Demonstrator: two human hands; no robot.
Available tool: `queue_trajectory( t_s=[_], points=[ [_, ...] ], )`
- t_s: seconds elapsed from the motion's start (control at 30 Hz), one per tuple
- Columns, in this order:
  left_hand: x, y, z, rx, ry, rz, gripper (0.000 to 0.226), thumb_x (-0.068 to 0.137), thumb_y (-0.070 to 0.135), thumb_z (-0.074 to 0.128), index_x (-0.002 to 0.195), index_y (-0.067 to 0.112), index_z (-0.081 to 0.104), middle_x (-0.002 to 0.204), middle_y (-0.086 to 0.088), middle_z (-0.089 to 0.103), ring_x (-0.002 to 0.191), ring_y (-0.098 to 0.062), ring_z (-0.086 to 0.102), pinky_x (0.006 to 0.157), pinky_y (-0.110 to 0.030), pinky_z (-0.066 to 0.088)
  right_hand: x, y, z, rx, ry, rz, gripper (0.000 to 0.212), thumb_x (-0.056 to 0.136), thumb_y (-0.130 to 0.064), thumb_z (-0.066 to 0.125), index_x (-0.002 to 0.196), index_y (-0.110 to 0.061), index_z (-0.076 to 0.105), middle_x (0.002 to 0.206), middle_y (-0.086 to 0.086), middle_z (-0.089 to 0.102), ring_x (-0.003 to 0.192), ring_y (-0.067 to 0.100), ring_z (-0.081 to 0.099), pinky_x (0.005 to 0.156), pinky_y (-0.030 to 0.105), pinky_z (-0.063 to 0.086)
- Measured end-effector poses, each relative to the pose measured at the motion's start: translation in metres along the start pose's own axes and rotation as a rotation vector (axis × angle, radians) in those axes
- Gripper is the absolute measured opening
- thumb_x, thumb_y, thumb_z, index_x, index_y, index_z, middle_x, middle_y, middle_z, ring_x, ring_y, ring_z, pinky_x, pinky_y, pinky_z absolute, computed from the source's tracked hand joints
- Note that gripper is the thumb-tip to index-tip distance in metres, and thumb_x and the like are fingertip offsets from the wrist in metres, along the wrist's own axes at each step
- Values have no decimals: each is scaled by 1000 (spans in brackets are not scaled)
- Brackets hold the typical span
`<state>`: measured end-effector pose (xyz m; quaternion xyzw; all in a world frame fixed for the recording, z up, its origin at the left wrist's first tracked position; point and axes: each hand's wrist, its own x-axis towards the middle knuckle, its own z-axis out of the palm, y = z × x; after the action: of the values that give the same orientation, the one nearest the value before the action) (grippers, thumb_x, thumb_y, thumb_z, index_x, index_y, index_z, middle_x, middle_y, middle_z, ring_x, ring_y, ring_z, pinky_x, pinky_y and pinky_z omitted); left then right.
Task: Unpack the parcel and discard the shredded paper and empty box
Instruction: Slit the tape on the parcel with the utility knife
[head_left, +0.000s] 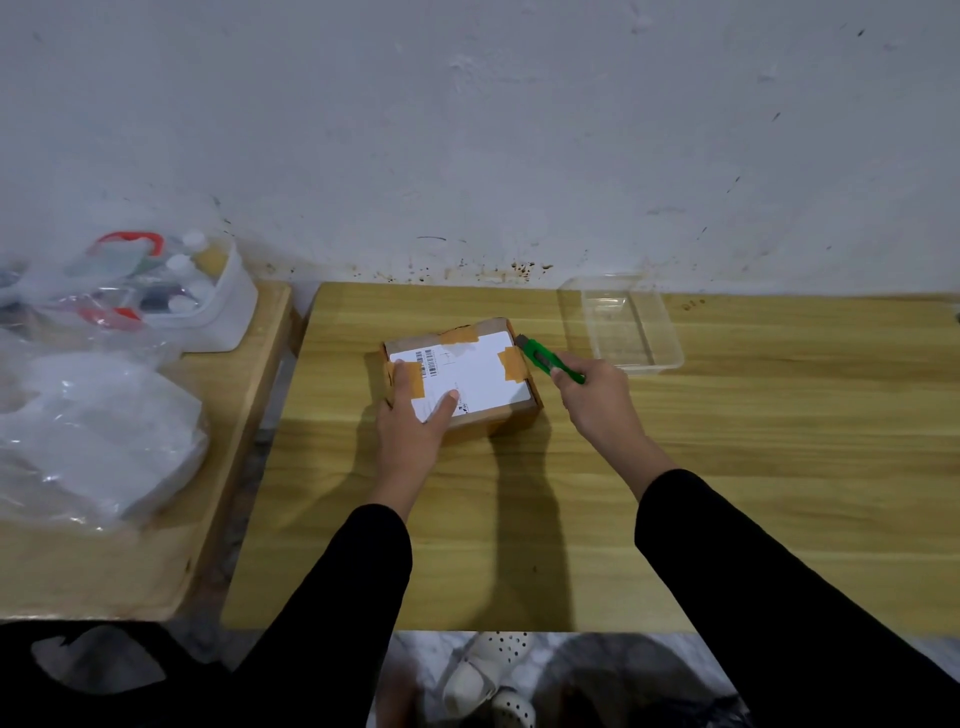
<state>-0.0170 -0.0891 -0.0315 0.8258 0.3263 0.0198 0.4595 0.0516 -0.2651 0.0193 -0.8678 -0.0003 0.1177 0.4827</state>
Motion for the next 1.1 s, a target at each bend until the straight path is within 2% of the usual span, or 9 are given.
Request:
queue_trajectory(
  t_s=[0.1, 0.23, 0.57, 0.67, 0.87, 1.1],
  points=[
    [0, 0, 0, -10, 5, -20, 76, 88, 53, 52, 148, 34, 10, 146, -15, 30, 131, -31, 33, 99, -38, 36, 5, -9, 3, -85, -17, -8, 31, 95, -13, 46, 122, -9, 59, 84, 11, 59, 57, 17, 44, 52, 29, 38],
    [-3, 3, -1, -30, 6, -30, 75, 89, 51, 52, 149, 34, 10, 144, -15, 32, 129, -31, 35, 99, -38, 36, 9, -18, 1, -147, -45, 12, 29, 93, -11, 44, 115, 0, 61, 83, 14, 56, 59, 21, 44, 53, 32, 37],
    [-4, 3, -1, -24, 9, -48, 74, 90, 52, 50, 149, 33, 10, 139, -16, 35, 123, -32, 40, 87, -31, 34, 5, -24, -3, -299, -119, 41, 27, 92, -7, 41, 99, 2, 66, 78, 11, 49, 52, 18, 39, 45, 26, 33],
    [-5, 4, 0, -36, 5, -64, 74, 90, 52, 49, 149, 34, 9, 140, -15, 33, 123, -31, 40, 86, -30, 34, -2, -20, -3, -294, -98, 30, 27, 92, -7, 42, 102, 4, 64, 79, 13, 51, 55, 20, 41, 46, 26, 33],
    [-6, 4, -1, -9, 20, -60, 74, 90, 51, 49, 149, 32, 9, 136, -16, 37, 120, -31, 42, 83, -29, 33, -15, -15, -2, -341, -67, -6, 25, 94, -11, 42, 101, -3, 64, 82, 12, 53, 52, 17, 43, 43, 24, 32],
    [-9, 7, -2, 20, 22, -63, 74, 91, 52, 48, 149, 33, 7, 136, -17, 36, 121, -32, 41, 85, -32, 35, -26, -10, -2, -350, -39, -29, 24, 94, -12, 42, 105, -4, 63, 83, 12, 54, 55, 17, 46, 43, 23, 33]
  ],
)
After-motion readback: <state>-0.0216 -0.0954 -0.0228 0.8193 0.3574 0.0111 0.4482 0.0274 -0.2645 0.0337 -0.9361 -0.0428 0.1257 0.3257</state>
